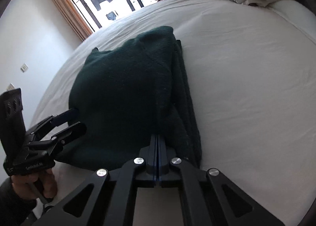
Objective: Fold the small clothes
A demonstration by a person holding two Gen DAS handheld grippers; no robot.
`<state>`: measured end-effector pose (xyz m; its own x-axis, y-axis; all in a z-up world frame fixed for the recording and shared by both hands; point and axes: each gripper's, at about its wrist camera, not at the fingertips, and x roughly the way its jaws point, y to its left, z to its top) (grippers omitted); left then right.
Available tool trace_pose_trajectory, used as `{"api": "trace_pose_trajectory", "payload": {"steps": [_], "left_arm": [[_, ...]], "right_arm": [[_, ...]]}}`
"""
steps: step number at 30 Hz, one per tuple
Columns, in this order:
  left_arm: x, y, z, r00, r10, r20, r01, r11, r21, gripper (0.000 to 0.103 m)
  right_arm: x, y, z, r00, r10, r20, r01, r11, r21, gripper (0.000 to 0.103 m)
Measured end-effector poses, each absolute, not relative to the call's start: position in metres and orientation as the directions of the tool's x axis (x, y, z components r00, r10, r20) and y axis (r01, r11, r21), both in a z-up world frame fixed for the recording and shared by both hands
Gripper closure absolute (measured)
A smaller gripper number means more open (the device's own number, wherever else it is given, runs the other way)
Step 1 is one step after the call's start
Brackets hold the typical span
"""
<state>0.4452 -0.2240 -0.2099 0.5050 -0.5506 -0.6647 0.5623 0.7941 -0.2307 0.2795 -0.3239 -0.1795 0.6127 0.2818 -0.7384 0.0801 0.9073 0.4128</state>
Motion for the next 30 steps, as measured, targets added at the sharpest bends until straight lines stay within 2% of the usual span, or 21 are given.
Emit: {"api": "trace_pose_trajectory", "payload": {"steps": [4, 7, 10, 12, 13, 14, 16, 18, 21, 25, 27, 28, 29, 30], "left_arm": [[0.46, -0.193, -0.183, 0.62, -0.532, -0.577, 0.483, 0.838, -0.254, 0.03], [0.492, -0.21, -0.179, 0.6, -0.493, -0.63, 0.499, 0.846, -0.188, 0.03], [0.524, -0.225, -0.193, 0.568, -0.455, -0.686, 0.488, 0.857, -0.164, 0.03], [0.55, -0.226, -0.211, 0.513, -0.463, -0.723, 0.439, 0.865, -0.243, 0.028], [0.558, -0.225, -0.217, 0.497, -0.467, -0.731, 0.407, 0.87, -0.279, 0.025], [0.565, -0.224, -0.223, 0.481, -0.472, -0.738, 0.386, 0.871, -0.306, 0.021], [0.573, -0.232, -0.231, 0.466, -0.466, -0.752, 0.378, 0.874, -0.307, 0.016], [0.578, -0.237, -0.236, 0.465, -0.457, -0.758, 0.383, 0.876, -0.293, 0.015], [0.585, -0.245, -0.241, 0.464, -0.449, -0.764, 0.383, 0.879, -0.284, 0.011], [0.584, -0.238, -0.247, 0.464, -0.476, -0.747, 0.377, 0.869, -0.32, 0.008], [0.579, -0.222, -0.242, 0.476, -0.512, -0.715, 0.354, 0.856, -0.378, 0.008], [0.575, -0.212, -0.239, 0.492, -0.51, -0.706, 0.33, 0.859, -0.391, 0.008], [0.573, -0.207, -0.235, 0.507, -0.504, -0.699, 0.313, 0.863, -0.396, 0.008], [0.567, -0.197, -0.229, 0.535, -0.5, -0.681, 0.295, 0.866, -0.404, 0.008]], "right_arm": [[0.264, -0.343, -0.166, 0.634, 0.259, -0.729, 0.111, 0.902, 0.418, 0.103], [0.272, -0.333, -0.139, 0.684, 0.245, -0.687, 0.071, 0.915, 0.397, 0.097], [0.301, -0.326, -0.117, 0.704, 0.384, -0.598, -0.032, 0.858, 0.513, 0.097], [0.335, -0.316, -0.112, 0.683, 0.465, -0.563, -0.104, 0.825, 0.555, 0.093], [0.352, -0.319, -0.113, 0.667, 0.49, -0.562, -0.119, 0.814, 0.568, 0.085], [0.373, -0.319, -0.121, 0.653, 0.487, -0.58, -0.089, 0.81, 0.58, 0.079], [0.412, -0.326, -0.146, 0.591, 0.526, -0.611, -0.031, 0.773, 0.634, 0.077], [0.435, -0.339, -0.175, 0.561, 0.477, -0.677, 0.047, 0.798, 0.601, 0.103], [0.432, -0.362, -0.195, 0.578, 0.546, -0.606, 0.071, 0.707, 0.704, 0.103], [0.41, -0.376, -0.194, 0.633, 0.529, -0.564, 0.074, 0.685, 0.725, 0.103], [0.388, -0.389, -0.184, 0.687, 0.489, -0.537, 0.091, 0.676, 0.731, 0.083], [0.386, -0.394, -0.176, 0.712, 0.478, -0.514, 0.085, 0.668, 0.739, 0.051], [0.375, -0.398, -0.167, 0.736, 0.443, -0.512, 0.091, 0.684, 0.724, 0.024], [0.366, -0.4, -0.16, 0.752, 0.4, -0.525, 0.108, 0.71, 0.696, 0.018]]}}
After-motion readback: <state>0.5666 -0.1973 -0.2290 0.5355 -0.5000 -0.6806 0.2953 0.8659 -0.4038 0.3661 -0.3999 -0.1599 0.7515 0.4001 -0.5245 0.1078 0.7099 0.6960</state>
